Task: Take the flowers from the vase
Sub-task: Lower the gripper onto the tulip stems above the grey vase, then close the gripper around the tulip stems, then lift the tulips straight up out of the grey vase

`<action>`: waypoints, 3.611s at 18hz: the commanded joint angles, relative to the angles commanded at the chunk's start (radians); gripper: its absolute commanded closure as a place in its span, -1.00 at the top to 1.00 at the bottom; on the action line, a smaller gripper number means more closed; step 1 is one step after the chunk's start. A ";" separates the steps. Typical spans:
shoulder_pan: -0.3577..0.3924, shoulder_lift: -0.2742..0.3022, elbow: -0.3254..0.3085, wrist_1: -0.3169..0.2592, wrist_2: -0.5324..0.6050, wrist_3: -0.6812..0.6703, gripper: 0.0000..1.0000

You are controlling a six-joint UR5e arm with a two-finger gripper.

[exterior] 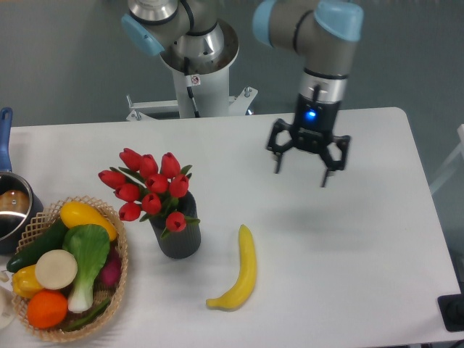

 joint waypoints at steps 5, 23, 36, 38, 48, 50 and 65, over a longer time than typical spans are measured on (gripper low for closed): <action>-0.074 -0.008 -0.063 0.002 -0.083 0.002 1.00; -0.195 -0.155 -0.016 0.021 -0.342 -0.006 0.89; -0.164 -0.138 -0.002 0.021 -0.350 0.016 -1.00; -0.163 -0.114 0.001 0.021 -0.358 -0.027 -1.00; -0.097 -0.026 0.152 0.020 -0.483 -0.394 -1.00; -0.069 -0.026 0.181 0.020 -0.520 -0.458 -1.00; 0.055 -0.084 0.334 0.021 -0.569 -0.465 -1.00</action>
